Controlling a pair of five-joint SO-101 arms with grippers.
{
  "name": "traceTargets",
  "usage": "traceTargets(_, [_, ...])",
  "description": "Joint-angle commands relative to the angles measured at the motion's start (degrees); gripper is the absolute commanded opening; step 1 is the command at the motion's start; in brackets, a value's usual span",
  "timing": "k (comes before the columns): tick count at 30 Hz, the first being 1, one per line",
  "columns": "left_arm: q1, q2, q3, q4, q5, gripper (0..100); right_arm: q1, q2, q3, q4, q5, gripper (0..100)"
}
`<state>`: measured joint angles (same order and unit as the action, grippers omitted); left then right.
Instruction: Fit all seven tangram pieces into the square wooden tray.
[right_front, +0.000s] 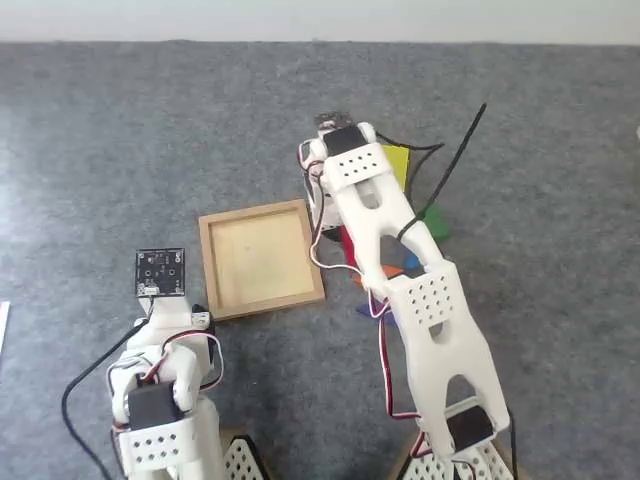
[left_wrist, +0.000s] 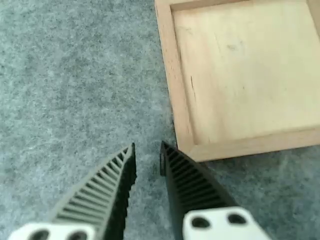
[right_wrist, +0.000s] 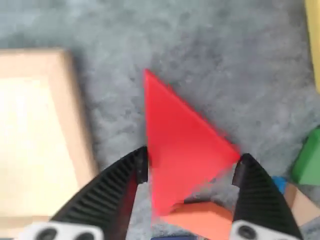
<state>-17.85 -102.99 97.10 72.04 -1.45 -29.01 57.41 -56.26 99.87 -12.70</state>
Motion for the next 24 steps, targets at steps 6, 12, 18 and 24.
traceTargets(6, [0.1,-1.1,-0.7,0.2,0.0,8,-0.7,-1.5,-6.4,2.6,0.4,27.7])
traceTargets(12, [0.1,-1.1,-0.7,0.2,0.0,8,0.7,-1.0,-4.9,2.7,0.4,28.1])
traceTargets(18, [0.1,-1.1,-0.7,0.2,0.0,8,-3.5,-1.8,-1.0,2.9,-1.2,33.4])
traceTargets(24, [0.1,-1.1,-0.7,0.2,0.0,8,-1.8,-2.2,-0.9,2.9,3.0,39.8])
